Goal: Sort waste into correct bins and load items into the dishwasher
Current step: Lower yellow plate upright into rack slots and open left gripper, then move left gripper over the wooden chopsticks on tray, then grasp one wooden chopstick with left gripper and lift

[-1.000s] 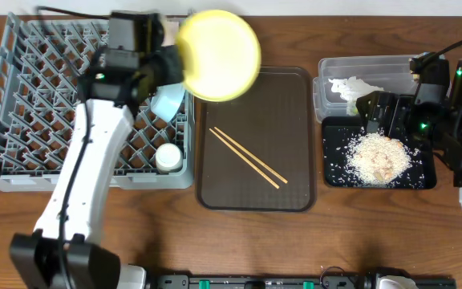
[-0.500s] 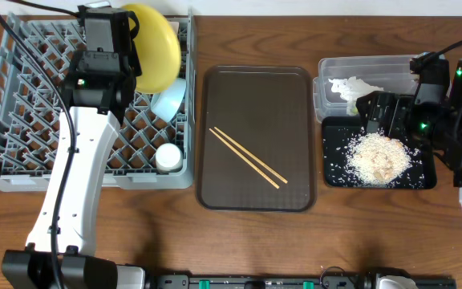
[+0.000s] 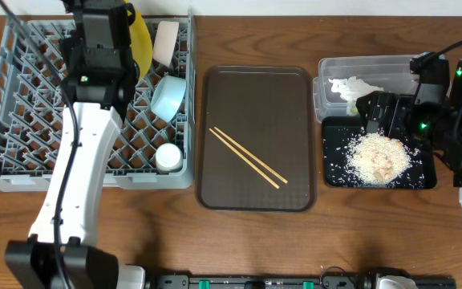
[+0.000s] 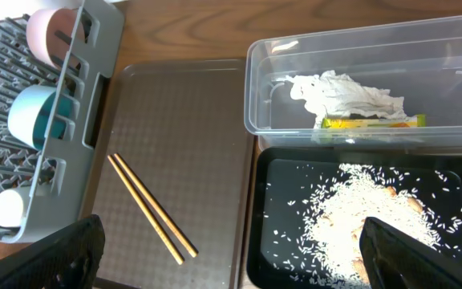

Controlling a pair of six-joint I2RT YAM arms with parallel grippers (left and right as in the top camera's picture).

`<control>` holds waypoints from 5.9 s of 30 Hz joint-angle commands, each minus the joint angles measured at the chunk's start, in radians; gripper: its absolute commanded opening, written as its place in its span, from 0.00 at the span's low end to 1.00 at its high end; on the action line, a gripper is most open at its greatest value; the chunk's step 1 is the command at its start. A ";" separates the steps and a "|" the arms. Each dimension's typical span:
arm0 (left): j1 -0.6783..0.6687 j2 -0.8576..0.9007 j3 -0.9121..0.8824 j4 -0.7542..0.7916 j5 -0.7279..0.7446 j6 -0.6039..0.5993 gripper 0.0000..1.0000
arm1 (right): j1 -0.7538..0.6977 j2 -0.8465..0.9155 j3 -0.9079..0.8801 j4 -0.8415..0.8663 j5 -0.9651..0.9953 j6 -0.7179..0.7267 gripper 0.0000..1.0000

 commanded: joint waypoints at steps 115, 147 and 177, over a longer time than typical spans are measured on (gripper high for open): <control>-0.496 0.175 -0.109 -0.375 0.637 -0.822 0.54 | -0.003 0.005 0.001 -0.002 0.003 0.008 0.99; -0.579 0.457 -0.127 -0.259 0.645 -1.086 0.50 | -0.003 0.005 0.001 -0.002 0.003 0.008 0.99; -0.575 0.518 -0.124 -0.175 0.718 -1.089 0.08 | -0.003 0.005 0.001 -0.002 0.003 0.008 0.99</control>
